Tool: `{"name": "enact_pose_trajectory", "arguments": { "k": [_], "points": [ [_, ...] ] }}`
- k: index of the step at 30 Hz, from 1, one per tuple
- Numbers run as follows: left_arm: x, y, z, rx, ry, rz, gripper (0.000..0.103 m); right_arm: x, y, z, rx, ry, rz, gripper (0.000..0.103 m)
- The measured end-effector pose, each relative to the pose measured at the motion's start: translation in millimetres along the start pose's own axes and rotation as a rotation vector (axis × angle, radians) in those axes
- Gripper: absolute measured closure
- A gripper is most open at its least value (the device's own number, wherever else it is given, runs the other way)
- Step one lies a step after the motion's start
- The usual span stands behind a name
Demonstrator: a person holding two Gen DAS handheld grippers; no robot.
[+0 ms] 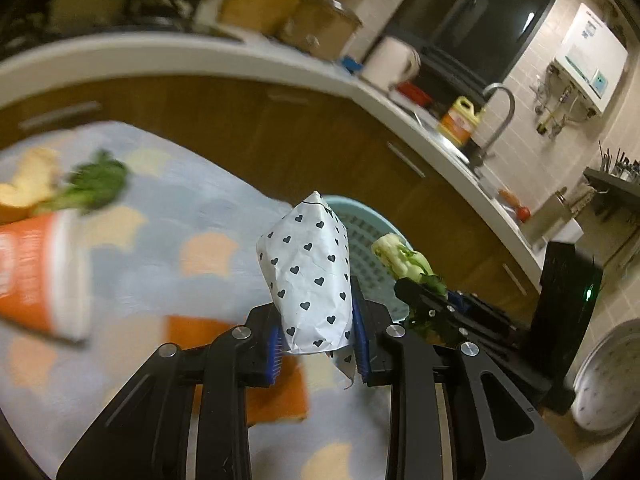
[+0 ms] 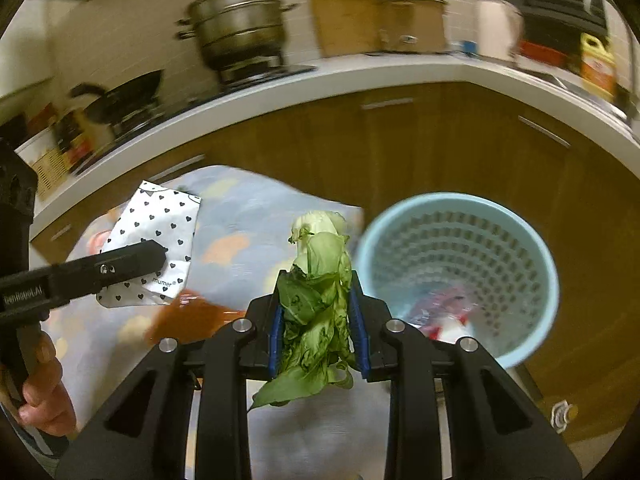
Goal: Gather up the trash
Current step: 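Carry the paper and vegetable over the basket and open both tools, then move both tools back over the table toward the orange cup and bag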
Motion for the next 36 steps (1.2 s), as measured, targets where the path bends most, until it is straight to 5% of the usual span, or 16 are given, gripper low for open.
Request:
{"name": "enact_pose_trajectory", "arguments": {
  "k": [16,19,26,36],
  "points": [
    [-16,-141,-77,-0.004,-0.077,0.262,0.076,28,-36,-126,0.179,-0.281,0.089,0.078],
    [-12,-155,-84,-0.029,-0.097,0.279,0.065,31,-40,-133,0.183,-0.301,0.098,0.076],
    [-13,-144,-79,-0.021,-0.090,0.245,0.049,29,-31,-138,0.178,-0.319,0.061,0.073],
    [-17,-90,-57,-0.058,-0.083,0.137,0.044,10,-8,-101,0.112,-0.244,0.005,0.072]
  ]
}}
Point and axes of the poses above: each gripper's, at about its wrist camera, not at the fingertips, and y roughly against the way its jaws point, z to its left, x to its underside, the point moved 2 cm from there along -y, roughly the way its jaws point, and after that the axes turned 12 degrees about -x, right-handed, at the moved point
